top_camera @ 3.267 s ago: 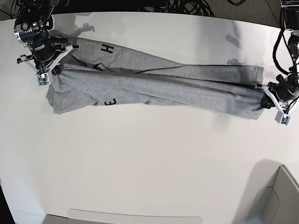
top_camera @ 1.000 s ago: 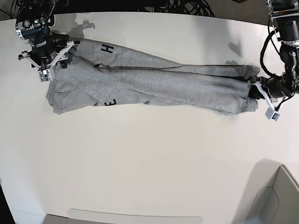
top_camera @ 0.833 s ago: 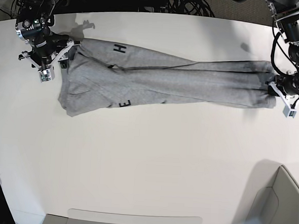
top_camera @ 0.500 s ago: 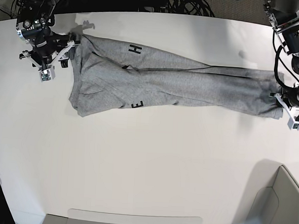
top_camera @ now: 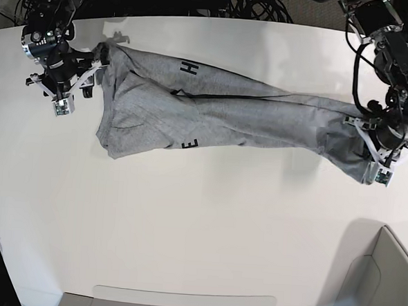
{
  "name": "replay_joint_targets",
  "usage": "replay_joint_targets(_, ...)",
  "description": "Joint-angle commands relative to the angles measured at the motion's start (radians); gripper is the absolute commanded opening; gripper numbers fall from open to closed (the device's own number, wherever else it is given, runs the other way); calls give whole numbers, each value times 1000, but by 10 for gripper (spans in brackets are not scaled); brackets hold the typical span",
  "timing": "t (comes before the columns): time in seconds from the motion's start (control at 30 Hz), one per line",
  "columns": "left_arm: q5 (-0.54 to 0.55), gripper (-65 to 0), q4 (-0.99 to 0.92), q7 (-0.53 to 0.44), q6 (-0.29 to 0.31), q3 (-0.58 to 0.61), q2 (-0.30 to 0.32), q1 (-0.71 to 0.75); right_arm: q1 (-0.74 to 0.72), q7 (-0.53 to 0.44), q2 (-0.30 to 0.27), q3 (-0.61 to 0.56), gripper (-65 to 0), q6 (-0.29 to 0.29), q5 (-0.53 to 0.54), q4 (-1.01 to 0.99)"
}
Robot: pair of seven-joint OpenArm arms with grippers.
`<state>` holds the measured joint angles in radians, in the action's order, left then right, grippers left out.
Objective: Fold the T-shirt properly
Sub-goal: 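Move the left gripper inward and grasp the strip's middle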
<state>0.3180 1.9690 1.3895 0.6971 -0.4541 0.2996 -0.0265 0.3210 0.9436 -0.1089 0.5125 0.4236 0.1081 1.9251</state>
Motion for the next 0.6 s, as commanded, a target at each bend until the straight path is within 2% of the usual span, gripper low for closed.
replay_joint_targets(0.0,3,-650,10,7,1,19,-7,7,-15,-18,-8,4,-398,4,6,17)
replay_joint_targets(0.07,2,-650,13,7,1,65,-27,13,-20,-18,-8,4,-398,4,6,14)
replay_joint_targets(0.23,2,-650,16,7,1,234,-122,15,-35,-18,-12,4,-398,4,5,-23)
replay_joint_targets(0.4,2,-650,63,7,1,306,-211,20,-35,-18,-10,4,-398,4,5,-31)
replay_joint_targets(0.57,2,-650,59,7,1,407,-261,21,-35,-19,-10,4,-398,4,5,-32)
